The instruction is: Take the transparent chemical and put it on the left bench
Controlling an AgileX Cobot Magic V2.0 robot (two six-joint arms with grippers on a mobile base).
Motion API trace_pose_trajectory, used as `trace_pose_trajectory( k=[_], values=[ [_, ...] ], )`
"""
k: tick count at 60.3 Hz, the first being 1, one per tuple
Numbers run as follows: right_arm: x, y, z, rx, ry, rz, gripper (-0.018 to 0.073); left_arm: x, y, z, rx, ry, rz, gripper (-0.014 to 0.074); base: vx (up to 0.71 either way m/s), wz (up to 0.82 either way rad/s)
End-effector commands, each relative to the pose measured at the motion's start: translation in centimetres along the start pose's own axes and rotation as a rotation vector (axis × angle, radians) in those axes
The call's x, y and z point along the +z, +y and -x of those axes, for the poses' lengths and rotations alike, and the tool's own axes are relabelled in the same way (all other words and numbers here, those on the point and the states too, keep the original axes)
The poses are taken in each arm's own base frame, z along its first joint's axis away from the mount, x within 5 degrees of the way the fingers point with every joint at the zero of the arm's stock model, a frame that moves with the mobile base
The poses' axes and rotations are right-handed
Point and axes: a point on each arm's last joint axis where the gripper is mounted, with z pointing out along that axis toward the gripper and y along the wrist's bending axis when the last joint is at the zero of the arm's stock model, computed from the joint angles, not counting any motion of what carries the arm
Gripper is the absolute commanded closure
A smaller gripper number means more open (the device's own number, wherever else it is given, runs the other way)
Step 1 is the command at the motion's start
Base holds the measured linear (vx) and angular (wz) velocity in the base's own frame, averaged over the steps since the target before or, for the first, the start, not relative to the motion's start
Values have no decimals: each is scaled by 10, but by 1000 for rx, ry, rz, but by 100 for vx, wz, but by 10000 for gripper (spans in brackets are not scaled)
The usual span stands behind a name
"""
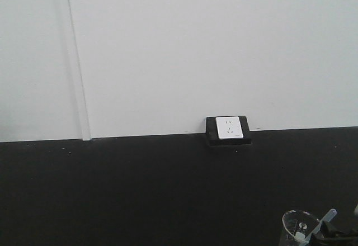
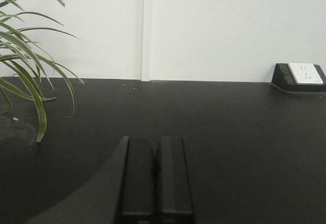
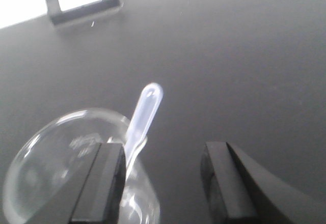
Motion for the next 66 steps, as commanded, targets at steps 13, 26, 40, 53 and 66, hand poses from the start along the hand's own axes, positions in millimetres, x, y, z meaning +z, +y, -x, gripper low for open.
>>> trace_pose_trajectory(
  k=[13, 26, 40, 53, 66],
  values=[
    [13, 8, 20, 13, -187, 79, 144, -1, 0, 3, -9, -81, 2, 600, 0, 0],
    [40, 13, 27, 16, -186, 80, 144, -1, 0, 3, -9, -81, 2, 600, 0, 0],
    [54, 14, 27, 28, -183, 79, 173, -1, 0, 3, -9, -81, 2, 600, 0, 0],
    [51, 15, 30, 26, -196, 84, 361, -1, 0, 3, -9, -81, 2, 600, 0, 0],
    [32, 23, 55, -13, -280, 137, 556, -1, 0, 3, -9, -81, 2, 600, 0, 0]
  ],
)
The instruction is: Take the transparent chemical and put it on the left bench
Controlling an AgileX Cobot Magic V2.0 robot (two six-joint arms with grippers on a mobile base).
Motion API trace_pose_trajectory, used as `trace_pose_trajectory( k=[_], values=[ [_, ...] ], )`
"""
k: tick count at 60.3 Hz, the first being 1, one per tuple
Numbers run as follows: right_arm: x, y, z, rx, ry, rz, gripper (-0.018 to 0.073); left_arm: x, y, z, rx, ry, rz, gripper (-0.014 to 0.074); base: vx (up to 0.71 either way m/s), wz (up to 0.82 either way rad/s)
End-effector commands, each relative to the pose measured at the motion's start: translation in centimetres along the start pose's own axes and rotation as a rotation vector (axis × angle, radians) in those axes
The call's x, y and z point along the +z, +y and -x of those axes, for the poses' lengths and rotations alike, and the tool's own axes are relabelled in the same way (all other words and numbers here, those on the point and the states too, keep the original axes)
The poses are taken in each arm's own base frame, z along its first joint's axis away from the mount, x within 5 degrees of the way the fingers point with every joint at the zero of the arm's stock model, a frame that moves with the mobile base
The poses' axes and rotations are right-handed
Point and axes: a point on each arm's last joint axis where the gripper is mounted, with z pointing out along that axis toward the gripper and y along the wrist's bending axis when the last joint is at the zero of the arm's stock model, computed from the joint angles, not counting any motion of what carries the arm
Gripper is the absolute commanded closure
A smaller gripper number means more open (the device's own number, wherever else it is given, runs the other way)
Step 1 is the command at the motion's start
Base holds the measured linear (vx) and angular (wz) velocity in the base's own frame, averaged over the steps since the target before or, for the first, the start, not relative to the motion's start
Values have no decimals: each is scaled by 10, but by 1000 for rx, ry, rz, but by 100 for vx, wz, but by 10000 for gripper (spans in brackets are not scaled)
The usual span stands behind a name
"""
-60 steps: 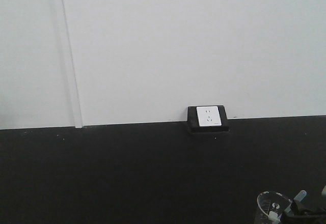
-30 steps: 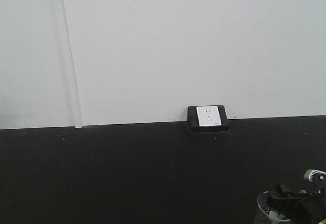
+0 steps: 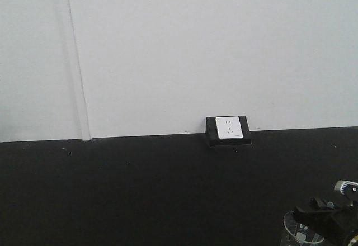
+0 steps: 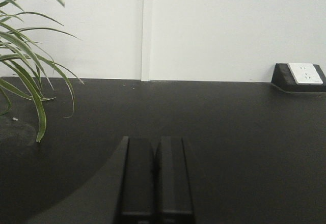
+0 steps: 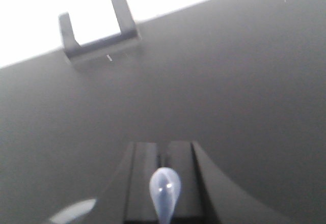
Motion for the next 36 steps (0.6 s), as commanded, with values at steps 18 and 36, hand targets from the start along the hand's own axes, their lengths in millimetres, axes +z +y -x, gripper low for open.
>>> trace_pose_trajectory(
  k=[18, 36],
  values=[
    [-65, 33, 82, -249, -200, 198, 566, -1, 0, 3, -9, -81, 2, 600, 0, 0],
    [-158, 48, 89, -353, -243, 335, 565, -1, 0, 3, -9, -81, 2, 600, 0, 0]
  ],
)
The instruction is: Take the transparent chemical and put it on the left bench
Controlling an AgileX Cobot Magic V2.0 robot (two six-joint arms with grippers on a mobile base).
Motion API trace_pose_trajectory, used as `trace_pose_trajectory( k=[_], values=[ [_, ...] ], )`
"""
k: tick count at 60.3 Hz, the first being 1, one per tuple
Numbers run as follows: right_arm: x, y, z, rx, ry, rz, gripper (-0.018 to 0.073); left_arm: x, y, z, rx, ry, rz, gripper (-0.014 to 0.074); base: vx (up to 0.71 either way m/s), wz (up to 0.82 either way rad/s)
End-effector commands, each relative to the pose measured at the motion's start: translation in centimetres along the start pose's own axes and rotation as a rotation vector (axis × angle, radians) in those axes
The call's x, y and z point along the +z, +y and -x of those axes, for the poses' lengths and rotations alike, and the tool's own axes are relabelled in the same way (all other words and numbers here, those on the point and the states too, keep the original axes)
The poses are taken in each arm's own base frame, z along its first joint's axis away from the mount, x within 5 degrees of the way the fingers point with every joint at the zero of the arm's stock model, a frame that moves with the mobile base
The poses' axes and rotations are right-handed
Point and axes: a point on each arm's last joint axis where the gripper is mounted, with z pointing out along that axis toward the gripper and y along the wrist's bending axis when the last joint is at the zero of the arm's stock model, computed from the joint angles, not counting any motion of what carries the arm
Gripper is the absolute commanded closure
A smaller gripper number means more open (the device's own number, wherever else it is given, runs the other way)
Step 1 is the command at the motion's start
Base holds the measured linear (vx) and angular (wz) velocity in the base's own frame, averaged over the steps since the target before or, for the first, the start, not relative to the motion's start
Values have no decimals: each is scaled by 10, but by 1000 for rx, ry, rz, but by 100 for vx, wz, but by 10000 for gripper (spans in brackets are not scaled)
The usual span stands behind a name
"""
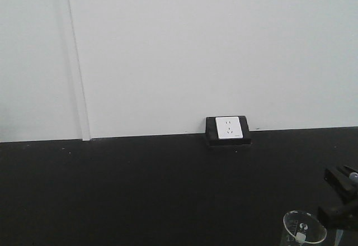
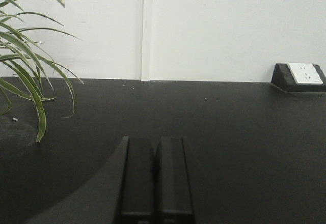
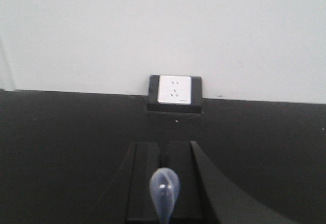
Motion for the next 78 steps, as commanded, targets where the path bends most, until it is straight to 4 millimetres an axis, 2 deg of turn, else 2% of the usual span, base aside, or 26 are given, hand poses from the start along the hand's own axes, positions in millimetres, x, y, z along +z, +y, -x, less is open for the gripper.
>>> trace_pose_trajectory(
  k=[1, 11, 24, 78],
  values=[
    [-30, 15, 13, -67, -121, 82, 564, -1, 0, 3, -9, -81, 2, 600, 0, 0],
    [-66, 22, 7, -70, -175, 88, 564, -1, 0, 3, -9, -81, 2, 600, 0, 0],
    [-84, 18, 8, -68, -185, 26, 564, -1, 0, 3, -9, -81, 2, 600, 0, 0],
    [-85, 17, 8, -68, -178, 17, 564, -1, 0, 3, -9, -81, 2, 600, -1, 0]
  ],
)
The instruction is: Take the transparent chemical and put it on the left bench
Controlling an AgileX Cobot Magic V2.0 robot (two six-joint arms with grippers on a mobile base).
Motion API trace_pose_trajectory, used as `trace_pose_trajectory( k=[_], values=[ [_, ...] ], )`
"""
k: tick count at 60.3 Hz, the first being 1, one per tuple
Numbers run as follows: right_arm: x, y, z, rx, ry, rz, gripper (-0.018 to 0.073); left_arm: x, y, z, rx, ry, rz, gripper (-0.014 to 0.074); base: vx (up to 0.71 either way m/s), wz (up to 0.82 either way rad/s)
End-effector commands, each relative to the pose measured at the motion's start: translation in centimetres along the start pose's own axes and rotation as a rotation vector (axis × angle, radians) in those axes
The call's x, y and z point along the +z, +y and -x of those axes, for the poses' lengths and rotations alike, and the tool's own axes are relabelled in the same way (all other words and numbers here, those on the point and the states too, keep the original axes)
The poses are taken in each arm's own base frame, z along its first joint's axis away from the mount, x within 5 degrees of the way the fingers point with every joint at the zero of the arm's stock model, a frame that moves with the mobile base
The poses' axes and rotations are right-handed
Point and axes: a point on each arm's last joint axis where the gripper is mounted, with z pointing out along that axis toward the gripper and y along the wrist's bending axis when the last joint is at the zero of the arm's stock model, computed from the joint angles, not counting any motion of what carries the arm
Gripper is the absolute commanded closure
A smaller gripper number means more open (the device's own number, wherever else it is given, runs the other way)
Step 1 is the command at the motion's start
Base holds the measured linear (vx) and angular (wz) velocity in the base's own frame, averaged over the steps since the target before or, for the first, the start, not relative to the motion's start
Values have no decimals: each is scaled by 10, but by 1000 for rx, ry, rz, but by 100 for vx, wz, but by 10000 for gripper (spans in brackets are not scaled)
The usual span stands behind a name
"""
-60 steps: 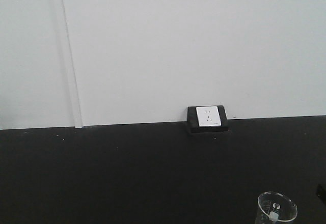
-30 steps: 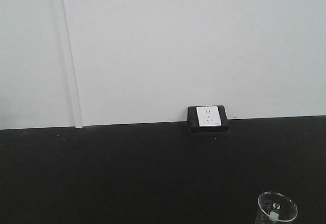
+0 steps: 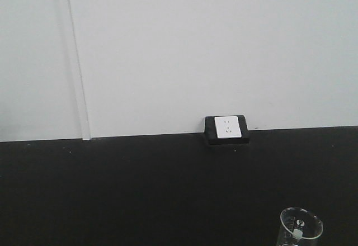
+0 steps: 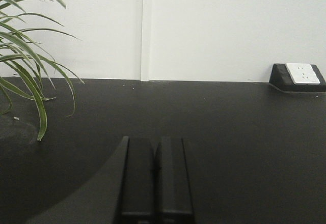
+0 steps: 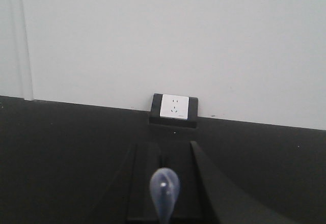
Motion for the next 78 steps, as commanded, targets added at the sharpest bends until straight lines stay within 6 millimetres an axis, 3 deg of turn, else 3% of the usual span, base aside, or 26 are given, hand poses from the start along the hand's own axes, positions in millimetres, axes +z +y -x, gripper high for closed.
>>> trace_pose_trajectory(
  k=[1, 78],
  values=[
    [0, 2, 15, -5, -82, 33, 564, -1, 0, 3, -9, -81, 2, 600, -5, -2],
    [0, 3, 15, -4, -82, 36, 564, -1, 0, 3, -9, -81, 2, 600, -26, 4]
  ],
)
